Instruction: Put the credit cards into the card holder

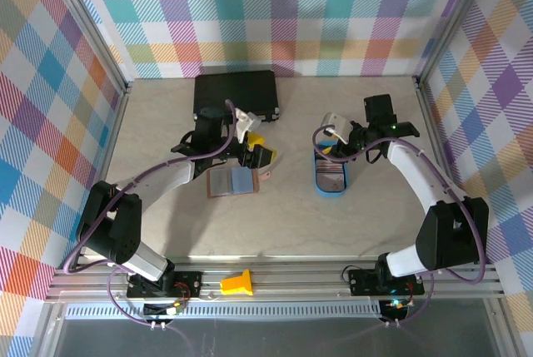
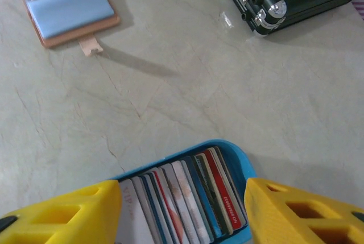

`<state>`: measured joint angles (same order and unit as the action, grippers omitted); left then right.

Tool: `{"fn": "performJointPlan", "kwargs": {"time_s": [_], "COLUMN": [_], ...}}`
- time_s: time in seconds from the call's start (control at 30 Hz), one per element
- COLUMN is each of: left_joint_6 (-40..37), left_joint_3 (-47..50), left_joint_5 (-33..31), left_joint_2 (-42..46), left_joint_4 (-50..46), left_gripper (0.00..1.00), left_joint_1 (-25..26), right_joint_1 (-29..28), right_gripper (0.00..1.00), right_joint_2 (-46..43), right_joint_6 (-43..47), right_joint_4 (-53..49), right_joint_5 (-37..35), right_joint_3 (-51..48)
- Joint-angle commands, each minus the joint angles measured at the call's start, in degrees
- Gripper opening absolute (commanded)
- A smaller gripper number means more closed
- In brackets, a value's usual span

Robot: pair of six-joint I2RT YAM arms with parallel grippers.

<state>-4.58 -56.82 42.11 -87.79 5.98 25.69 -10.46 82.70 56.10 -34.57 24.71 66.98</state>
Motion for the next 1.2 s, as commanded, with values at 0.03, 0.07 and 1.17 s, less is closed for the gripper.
{"fn": "performJointPlan", "kwargs": {"time_s": [0.03,0.07,1.17], "left_joint_6": [-7.9,-8.9,-16.0], "left_joint_3": [3.7,4.5,4.6], "left_joint_5": [-1.5,-1.9,-4.6], "left_joint_2": [4.2,4.8,2.8], "left_joint_4": [0.3,0.3,-5.8], "left_gripper": [0.92,0.94,0.95], "left_joint_1": [0.2,0.2,1.4], "right_joint_1": [0.3,0.3,-7.6], "right_gripper": [0.59,0.6,0.63], "right_joint_2": [2.3,2.9,20.1], "right_joint_6": [11.8,13.5,28.4], "right_joint_4": [-0.4,-0.6,-15.0], "right_joint_5": [0.6,0.7,-17.5], "right_joint_3": [1.3,1.7,6.6]}}
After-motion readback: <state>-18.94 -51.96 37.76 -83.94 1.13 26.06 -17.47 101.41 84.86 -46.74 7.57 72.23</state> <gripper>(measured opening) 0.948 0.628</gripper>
